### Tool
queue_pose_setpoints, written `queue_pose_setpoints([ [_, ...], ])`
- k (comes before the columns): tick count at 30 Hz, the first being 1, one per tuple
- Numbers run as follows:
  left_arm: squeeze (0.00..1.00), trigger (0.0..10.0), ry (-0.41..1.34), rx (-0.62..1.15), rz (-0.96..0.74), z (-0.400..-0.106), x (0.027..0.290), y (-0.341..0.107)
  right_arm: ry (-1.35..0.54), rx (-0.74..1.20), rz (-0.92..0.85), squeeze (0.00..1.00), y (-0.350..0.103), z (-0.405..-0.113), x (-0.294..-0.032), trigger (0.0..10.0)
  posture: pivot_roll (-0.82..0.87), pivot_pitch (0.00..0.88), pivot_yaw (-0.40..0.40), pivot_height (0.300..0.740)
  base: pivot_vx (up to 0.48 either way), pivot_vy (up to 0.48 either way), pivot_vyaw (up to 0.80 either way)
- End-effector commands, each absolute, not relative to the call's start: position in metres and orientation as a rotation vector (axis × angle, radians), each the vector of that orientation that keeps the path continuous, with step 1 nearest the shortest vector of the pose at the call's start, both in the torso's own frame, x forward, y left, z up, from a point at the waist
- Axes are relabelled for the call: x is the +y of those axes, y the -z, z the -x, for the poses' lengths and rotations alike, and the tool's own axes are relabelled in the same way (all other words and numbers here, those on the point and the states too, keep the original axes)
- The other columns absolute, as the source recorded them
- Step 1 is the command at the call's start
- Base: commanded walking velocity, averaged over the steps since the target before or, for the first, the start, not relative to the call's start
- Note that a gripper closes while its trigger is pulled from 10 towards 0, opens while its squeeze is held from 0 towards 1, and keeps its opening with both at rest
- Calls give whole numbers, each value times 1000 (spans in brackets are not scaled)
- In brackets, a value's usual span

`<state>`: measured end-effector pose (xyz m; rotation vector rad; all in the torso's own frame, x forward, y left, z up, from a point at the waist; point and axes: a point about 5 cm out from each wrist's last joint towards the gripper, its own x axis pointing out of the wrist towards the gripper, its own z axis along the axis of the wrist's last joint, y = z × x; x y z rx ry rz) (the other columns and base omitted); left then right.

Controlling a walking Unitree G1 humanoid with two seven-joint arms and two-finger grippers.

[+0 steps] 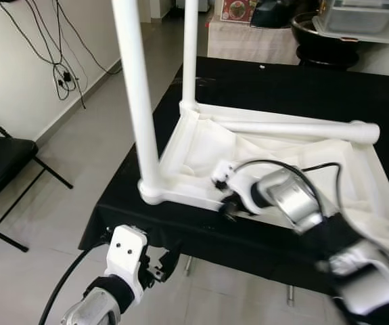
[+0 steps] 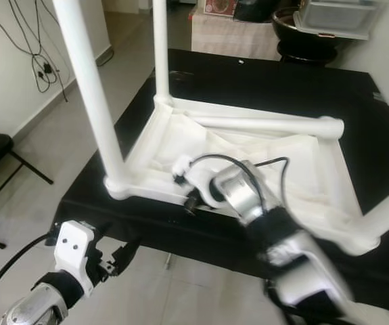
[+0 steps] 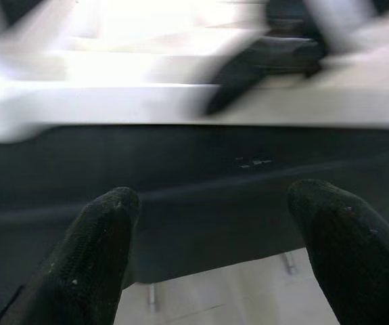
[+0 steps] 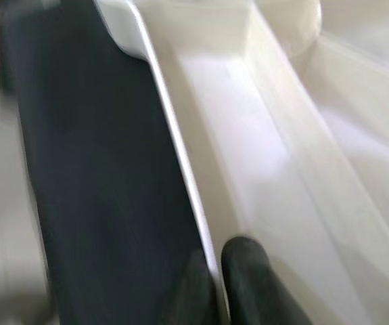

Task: Building children table

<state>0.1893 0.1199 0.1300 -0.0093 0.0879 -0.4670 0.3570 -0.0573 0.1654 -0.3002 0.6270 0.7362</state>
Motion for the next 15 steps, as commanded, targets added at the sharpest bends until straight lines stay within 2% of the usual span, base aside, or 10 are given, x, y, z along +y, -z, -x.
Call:
queue_pose_setpoints([
  [1, 0, 10000, 451, 107, -1, -186, 123, -127, -635, 518, 241, 0, -186, -369, -63, 0, -42, 95, -49, 740, 0, 0, 0],
  [10, 0, 10000, 445, 104, 2, -184, 121, -129, -520, 307, 208, 0, -210, -390, -45, 0, -27, 107, -61, 740, 0, 0, 0],
  [11, 0, 10000, 440, 102, 5, -184, 120, -130, -486, 247, 194, 0, -220, -396, -42, 3412, -22, 110, -65, 740, 0, 0, 0],
  [12, 0, 10000, 440, 102, 5, -184, 120, -130, -486, 247, 194, 0, -220, -396, -42, 3412, -22, 110, -65, 740, 0, 0, 0],
  [13, 0, 10000, 433, 98, 10, -182, 119, -131, -437, 143, 206, 0, -242, -404, -38, 10000, -15, 124, -73, 740, 0, 0, 0],
  [15, 0, 10000, 431, 97, 12, -181, 119, -132, -423, 113, 209, 0, -248, -405, -36, 10000, -15, 124, -73, 740, 0, 0, 0],
])
